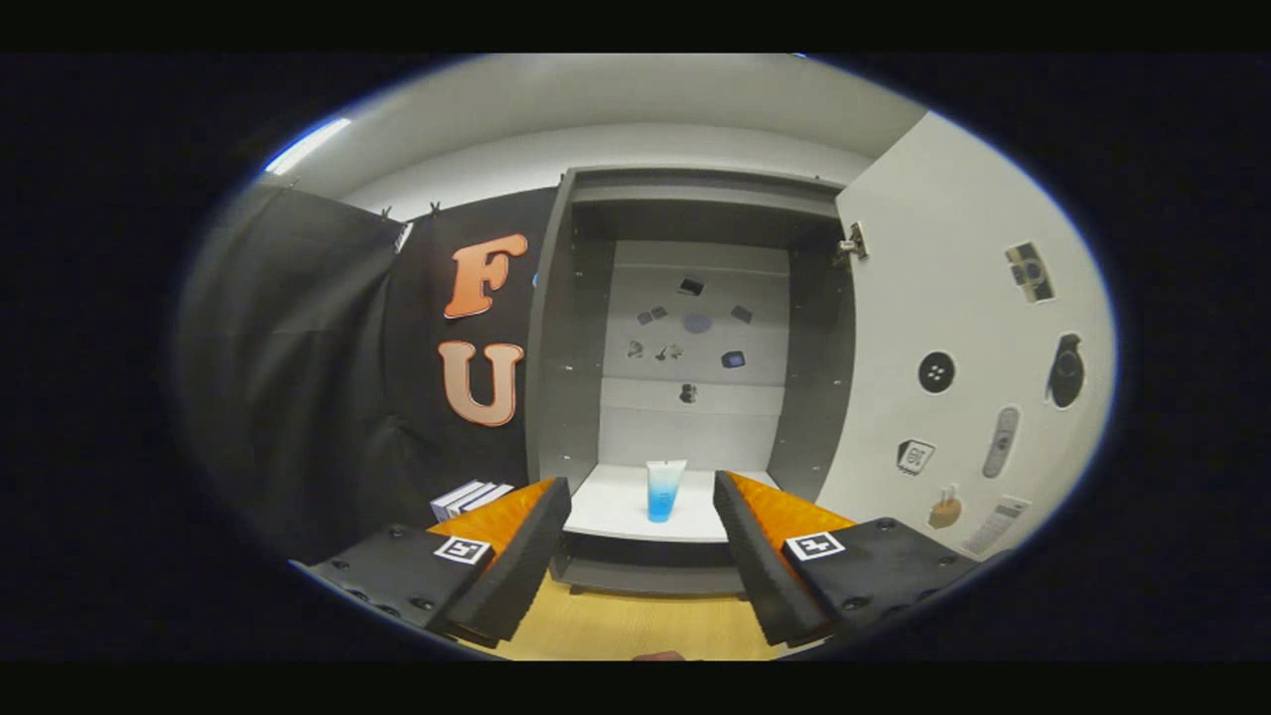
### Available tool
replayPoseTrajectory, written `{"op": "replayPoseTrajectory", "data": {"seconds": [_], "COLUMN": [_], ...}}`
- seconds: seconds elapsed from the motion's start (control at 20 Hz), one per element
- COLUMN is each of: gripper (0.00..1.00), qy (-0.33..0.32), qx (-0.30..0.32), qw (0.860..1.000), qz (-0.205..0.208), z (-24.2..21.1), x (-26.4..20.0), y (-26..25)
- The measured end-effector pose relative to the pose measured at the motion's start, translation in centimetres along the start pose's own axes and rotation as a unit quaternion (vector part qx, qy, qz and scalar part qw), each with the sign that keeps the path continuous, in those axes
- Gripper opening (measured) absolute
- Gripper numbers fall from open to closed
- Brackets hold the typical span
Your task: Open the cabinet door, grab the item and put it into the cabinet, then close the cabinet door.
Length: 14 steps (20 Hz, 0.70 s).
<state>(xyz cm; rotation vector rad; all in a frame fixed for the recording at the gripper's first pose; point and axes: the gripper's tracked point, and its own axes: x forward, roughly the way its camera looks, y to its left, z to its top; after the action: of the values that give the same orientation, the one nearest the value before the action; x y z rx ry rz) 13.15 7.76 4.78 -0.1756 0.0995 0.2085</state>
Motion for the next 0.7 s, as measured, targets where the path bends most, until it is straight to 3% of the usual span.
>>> {"op": "replayPoseTrajectory", "data": {"seconds": [0.4, 0.7], "gripper": [0.93, 0.93], "qy": [-0.045, -0.048], "qx": [0.012, 0.035], "qw": [0.997, 0.978], "qz": [-0.066, -0.199], "z": [0.1, -0.3], "x": [-13.0, -23.4], "y": [-4.7, -13.4]}}
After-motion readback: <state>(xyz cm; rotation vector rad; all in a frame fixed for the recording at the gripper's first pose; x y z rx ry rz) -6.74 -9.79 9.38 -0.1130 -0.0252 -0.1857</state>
